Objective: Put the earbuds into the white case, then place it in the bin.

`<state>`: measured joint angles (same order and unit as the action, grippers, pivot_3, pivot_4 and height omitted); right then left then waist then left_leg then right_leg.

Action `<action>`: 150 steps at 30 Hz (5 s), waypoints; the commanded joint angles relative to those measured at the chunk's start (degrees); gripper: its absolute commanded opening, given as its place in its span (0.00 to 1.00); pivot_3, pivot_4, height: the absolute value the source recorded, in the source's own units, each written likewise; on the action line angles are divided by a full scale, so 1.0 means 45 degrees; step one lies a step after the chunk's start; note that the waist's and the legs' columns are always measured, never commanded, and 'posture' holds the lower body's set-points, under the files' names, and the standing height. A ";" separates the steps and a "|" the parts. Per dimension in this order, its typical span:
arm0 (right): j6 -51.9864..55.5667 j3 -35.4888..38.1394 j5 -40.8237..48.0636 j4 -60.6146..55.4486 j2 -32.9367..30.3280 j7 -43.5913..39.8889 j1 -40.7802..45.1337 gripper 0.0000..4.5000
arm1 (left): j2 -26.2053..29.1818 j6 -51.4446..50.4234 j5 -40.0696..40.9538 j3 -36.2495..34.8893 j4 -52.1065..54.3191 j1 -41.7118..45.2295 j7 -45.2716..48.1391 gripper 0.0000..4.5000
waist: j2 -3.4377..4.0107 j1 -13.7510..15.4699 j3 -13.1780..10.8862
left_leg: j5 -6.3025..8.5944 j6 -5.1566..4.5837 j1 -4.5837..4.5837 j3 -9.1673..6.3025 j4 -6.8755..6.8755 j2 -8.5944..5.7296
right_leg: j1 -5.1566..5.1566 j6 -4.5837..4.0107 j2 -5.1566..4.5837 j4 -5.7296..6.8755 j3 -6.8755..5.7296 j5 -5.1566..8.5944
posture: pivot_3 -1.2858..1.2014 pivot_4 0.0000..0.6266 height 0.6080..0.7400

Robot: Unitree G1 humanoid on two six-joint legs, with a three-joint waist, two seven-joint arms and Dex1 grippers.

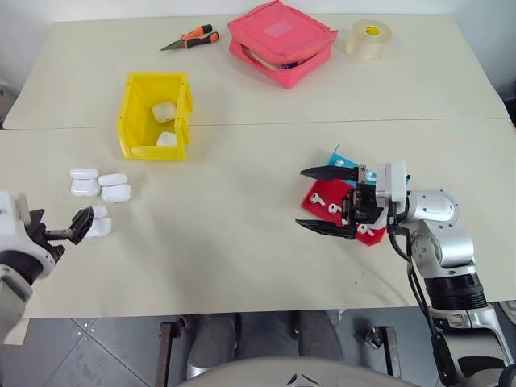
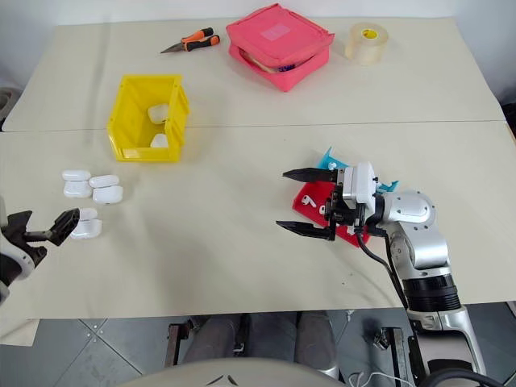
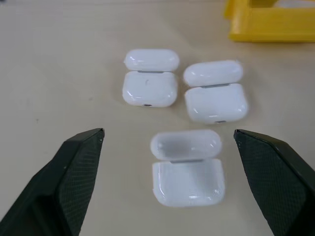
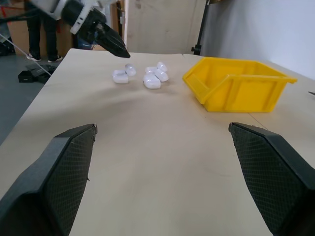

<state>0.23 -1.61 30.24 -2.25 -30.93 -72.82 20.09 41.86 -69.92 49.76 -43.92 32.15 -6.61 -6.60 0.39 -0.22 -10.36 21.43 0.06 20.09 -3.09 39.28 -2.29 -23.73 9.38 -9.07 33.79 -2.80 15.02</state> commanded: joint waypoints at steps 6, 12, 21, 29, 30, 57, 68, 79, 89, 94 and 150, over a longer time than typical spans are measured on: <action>0.0267 0.0335 0.0213 -0.1086 -0.0107 0.0445 -0.0395 1.00 | -0.0755 -0.5017 -0.0458 -0.0287 -0.0459 0.2624 -0.1244 1.00 | -0.0004 -0.0050 0.0002 | 0.0005 0.0029 0.0000 0.0001 0.0000 0.0017 | -0.0013 0.0000 0.0022 0.0004 -0.0003 0.0000 | 0.52 0.24 1.00; 0.0475 0.0289 0.0236 -0.1463 -0.0074 0.0714 -0.0532 1.00 | -0.1049 -0.5017 -0.0877 0.0352 -0.0591 0.2633 -0.1184 1.00 | -0.0004 0.0008 0.0002 | -0.0003 0.0072 0.0000 0.0001 0.0001 0.0051 | -0.0013 -0.0011 0.0058 -0.0001 -0.0002 0.0006 | 0.52 0.24 1.00; 0.0541 0.0232 0.0218 -0.1689 0.0037 0.0999 -0.0599 1.00 | -0.1399 -0.5017 -0.1554 0.1079 -0.0831 0.3011 -0.0934 1.00 | -0.0003 0.0056 0.0005 | -0.0002 0.0077 -0.0004 0.0000 0.0001 0.0055 | -0.0012 -0.0016 0.0063 0.0003 0.0004 0.0008 | 0.52 0.24 1.00; 0.0447 0.0224 0.0166 -0.1909 0.0128 0.1353 -0.0822 1.00 | -0.1435 -0.5017 -0.2371 0.1626 -0.1073 0.3245 -0.0481 0.75 | 0.0024 0.0067 0.0021 | -0.0004 0.0081 -0.0008 0.0000 0.0003 0.0053 | -0.0011 -0.0016 0.0062 0.0009 0.0005 0.0008 | 0.52 0.24 1.00; 0.0422 0.0217 0.0157 -0.1898 0.0131 0.1362 -0.0828 1.00 | -0.1435 -0.5017 -0.2426 0.1640 -0.1060 0.3218 -0.0430 0.68 | 0.0036 0.0056 0.0028 | -0.0004 0.0081 -0.0009 0.0001 0.0003 0.0054 | -0.0011 -0.0016 0.0062 0.0009 0.0005 0.0008 | 0.52 0.24 1.00; 0.0170 0.2474 -0.0334 -0.0442 -0.2456 0.0909 -0.1546 1.00 | -0.4651 1.3679 -0.5202 0.6694 -0.1518 0.0312 1.1929 0.62 | 0.0026 0.0400 0.0037 | 0.0053 0.0047 0.0030 0.0124 0.0082 0.0104 | 0.0018 -0.0052 0.0097 -0.0025 -0.0041 0.0015 | 0.52 0.24 1.00; 0.1270 0.7391 0.0159 -0.4579 -0.2999 0.2585 -0.7839 1.00 | -0.6853 1.6749 -0.4033 1.0040 -0.6014 0.4725 1.6585 0.62 | 0.0033 0.0323 0.0043 | 0.0103 -0.0008 0.0020 0.0212 0.0162 0.0110 | 0.0044 -0.0006 0.0101 -0.0031 -0.0032 -0.0008 | 0.52 0.24 1.00; 0.3178 0.8353 0.0074 -0.6644 -0.2465 0.4397 -1.0780 1.00 | -0.7545 1.6934 -0.3553 1.0121 -0.6803 0.5711 1.6552 0.62 | 0.0037 0.0386 0.0046 | 0.0108 -0.0018 0.0016 0.0206 0.0178 0.0104 | 0.0059 0.0014 0.0105 -0.0042 -0.0007 -0.0020 | 0.52 0.24 1.00; 1.0410 0.7529 0.2084 -0.8660 -0.6318 0.6286 -0.8820 1.00 | -0.8024 1.6873 -0.3128 1.0796 -0.6922 0.5492 1.7339 0.62 | 0.0043 0.0369 0.0049 | 0.0109 -0.0022 0.0019 0.0195 0.0180 0.0104 | 0.0061 0.0013 0.0105 -0.0052 -0.0009 -0.0019 | 0.52 0.24 1.00; 1.3295 0.5752 0.3233 -0.8667 -0.7948 0.7232 -0.6204 1.00 | -0.8356 1.6890 -0.3012 1.1133 -0.6991 0.5566 1.7779 0.62 | 0.0033 0.0457 0.0045 | 0.0109 -0.0024 0.0037 0.0151 0.0186 0.0114 | 0.0064 -0.0003 0.0111 -0.0062 -0.0049 -0.0014 | 0.52 0.24 1.00; 1.4420 -0.2927 -0.1820 -0.6808 -0.8237 0.6071 0.0150 0.10 | -0.8057 1.7271 -0.2902 1.1360 -0.7079 0.5227 1.8565 0.62 | 0.0003 0.0364 0.0064 | 0.0113 -0.0030 0.0055 0.0145 0.0194 0.0096 | 0.0054 0.0008 0.0098 -0.0078 -0.0045 -0.0020 | 0.52 0.24 1.00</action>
<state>64.79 -14.57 22.76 -33.42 -68.53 -45.63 21.24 5.50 7.46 35.53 7.75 -0.68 16.96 76.45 0.40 1.42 -10.07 21.93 -0.08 20.33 -2.44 40.15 -1.86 -23.49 9.42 -8.63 33.43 -3.00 14.93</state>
